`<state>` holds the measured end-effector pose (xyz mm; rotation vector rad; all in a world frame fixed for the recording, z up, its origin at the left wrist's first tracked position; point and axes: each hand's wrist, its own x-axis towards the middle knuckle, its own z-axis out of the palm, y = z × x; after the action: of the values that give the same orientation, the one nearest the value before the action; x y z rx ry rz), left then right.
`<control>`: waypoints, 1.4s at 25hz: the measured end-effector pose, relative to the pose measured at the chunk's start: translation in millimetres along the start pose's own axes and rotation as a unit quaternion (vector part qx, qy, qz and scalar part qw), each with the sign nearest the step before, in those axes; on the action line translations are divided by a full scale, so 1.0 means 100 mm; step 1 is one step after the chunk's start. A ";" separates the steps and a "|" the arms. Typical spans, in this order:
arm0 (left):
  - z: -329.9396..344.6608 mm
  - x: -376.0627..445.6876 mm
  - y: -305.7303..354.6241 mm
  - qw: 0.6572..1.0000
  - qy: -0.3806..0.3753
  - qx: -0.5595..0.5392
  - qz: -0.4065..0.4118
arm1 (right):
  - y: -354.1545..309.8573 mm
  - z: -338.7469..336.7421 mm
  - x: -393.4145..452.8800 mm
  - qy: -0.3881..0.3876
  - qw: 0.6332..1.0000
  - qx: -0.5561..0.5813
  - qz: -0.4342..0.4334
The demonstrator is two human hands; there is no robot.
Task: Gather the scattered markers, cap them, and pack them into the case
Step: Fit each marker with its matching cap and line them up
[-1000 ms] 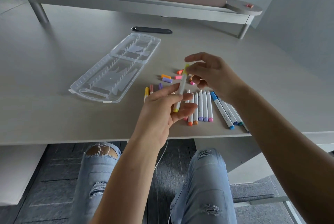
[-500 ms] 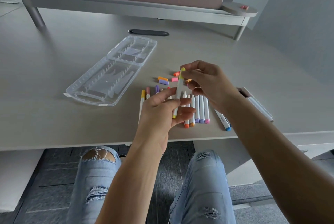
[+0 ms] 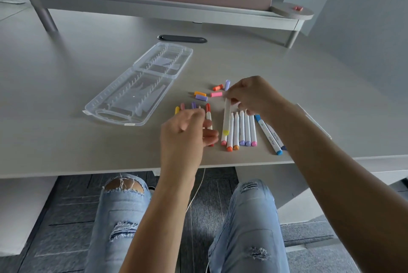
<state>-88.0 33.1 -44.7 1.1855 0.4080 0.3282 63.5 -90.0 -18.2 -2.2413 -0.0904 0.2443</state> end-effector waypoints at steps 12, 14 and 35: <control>-0.18 -0.01 0.03 0.998 0.026 -0.058 -0.005 | 0.04 0.32 0.00 0.087 0.945 -0.308 -0.066; -0.17 -0.01 0.03 0.998 0.018 -0.062 -0.007 | 0.11 0.19 0.02 0.091 0.963 -0.248 -0.049; -0.15 -0.01 -0.05 0.999 0.000 -0.053 -0.012 | -0.12 0.26 -0.06 0.045 0.908 -0.416 -0.040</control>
<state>-96.0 43.5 -53.8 1.0769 0.4002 0.3253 52.1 -63.6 -24.4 -3.0865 -0.2788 0.0509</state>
